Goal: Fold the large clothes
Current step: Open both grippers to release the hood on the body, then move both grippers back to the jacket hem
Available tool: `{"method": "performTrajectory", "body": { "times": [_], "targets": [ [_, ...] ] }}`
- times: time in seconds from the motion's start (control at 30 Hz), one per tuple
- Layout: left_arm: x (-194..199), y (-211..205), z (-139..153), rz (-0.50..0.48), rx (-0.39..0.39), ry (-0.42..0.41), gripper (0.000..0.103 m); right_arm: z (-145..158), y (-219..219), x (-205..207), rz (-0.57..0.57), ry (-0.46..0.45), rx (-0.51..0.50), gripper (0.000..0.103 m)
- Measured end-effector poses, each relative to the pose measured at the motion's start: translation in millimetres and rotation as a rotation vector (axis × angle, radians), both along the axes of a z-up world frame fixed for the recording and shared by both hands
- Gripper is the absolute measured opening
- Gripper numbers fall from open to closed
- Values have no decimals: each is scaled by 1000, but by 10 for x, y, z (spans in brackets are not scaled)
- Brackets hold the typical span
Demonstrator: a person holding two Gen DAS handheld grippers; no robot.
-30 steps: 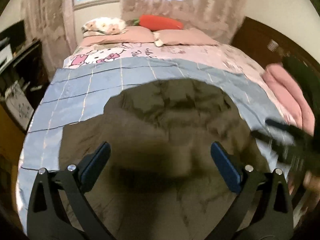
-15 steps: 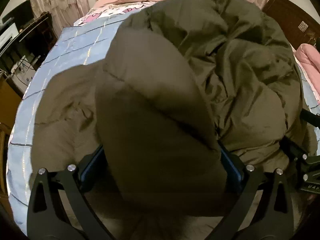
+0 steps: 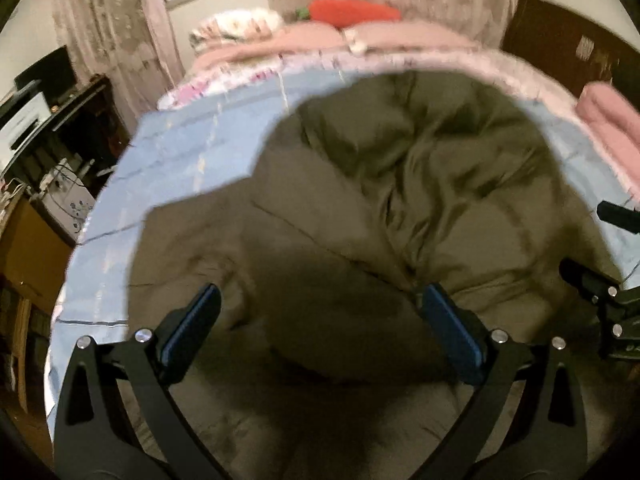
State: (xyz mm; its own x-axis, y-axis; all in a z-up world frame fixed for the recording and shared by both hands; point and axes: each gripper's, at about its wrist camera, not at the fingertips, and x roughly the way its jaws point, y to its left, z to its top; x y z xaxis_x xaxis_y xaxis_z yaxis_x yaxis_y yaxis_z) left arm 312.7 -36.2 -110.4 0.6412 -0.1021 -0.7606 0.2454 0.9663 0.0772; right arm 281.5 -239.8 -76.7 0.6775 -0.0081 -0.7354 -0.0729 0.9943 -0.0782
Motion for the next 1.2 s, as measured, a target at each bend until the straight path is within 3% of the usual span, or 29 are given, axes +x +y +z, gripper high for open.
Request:
{"method": "performTrajectory", "body": {
  "times": [0.1,0.3,0.43,0.57,0.63,0.73,0.87,1.0,1.2],
  "targets": [
    [-407,133,566,-12,-52,-60,101,489,39,-312,-19,-83,15,101],
    [-1437,511,1601,-9,-136,-222,101,1274,172,-1135,-38,-164,35,102],
    [-1956,884,1922,28,-220,-246,101,1486,215,-1757,-39,-207,58,102],
    [-2384,1130,1821,45,-260,-210,101,1469,200,-2397,-58,-266,-6,102],
    [-2610,1214,1656,63,-250,-169,101,1417,200,-2608,-69,-289,-50,102],
    [-2947,1246,1470,91,-190,-181,101,1287,197,-2965,-90,-308,-94,102],
    [-3165,1261,1240,119,-134,-171,101,1040,127,-3184,-107,-256,-29,102],
    [-3169,1273,1063,134,-150,-101,101,789,101,-3261,-115,-148,71,102],
    [-3184,1206,1050,123,-137,-107,101,763,49,-3293,-144,-127,104,102]
  ]
}}
